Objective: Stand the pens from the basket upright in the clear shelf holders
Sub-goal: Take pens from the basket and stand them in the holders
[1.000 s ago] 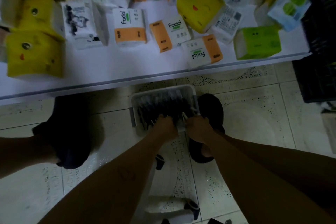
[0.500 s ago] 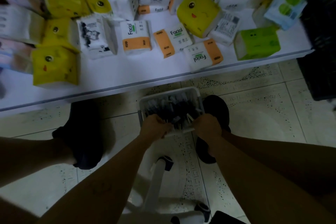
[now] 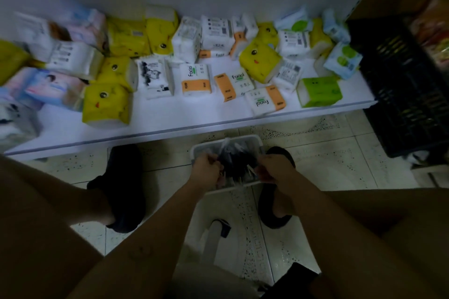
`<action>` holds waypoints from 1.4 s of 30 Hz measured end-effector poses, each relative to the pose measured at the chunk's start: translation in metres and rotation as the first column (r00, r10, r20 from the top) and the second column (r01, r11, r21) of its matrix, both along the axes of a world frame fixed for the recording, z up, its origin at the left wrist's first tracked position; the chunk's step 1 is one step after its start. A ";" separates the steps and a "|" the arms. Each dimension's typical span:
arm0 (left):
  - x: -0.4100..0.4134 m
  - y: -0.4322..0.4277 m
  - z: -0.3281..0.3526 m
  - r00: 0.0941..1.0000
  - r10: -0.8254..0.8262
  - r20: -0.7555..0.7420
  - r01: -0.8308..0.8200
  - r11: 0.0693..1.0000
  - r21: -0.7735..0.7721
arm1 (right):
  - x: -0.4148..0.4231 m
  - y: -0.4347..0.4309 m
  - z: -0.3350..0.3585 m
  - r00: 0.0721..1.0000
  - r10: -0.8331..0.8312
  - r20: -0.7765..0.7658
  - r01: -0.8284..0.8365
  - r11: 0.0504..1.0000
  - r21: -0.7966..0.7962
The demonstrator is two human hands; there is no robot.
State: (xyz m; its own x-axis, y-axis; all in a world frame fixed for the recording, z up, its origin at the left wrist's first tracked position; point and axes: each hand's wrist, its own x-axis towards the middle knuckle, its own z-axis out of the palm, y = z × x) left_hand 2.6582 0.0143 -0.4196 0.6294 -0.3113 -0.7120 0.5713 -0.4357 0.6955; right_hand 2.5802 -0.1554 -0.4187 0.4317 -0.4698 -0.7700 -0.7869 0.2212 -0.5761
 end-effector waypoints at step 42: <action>0.077 0.033 0.406 0.509 0.307 0.804 0.203 0.865 -0.459 | 0.095 0.077 0.386 0.409 0.370 0.834 0.088 0.894 -0.440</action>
State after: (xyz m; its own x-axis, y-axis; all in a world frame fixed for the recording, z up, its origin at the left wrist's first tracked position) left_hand 2.7348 0.0478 -0.0136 0.8527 -0.3585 0.3799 -0.3796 0.0743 0.9222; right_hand 2.6752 -0.0782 -0.0328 0.8346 -0.4555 0.3098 0.2204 -0.2393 -0.9456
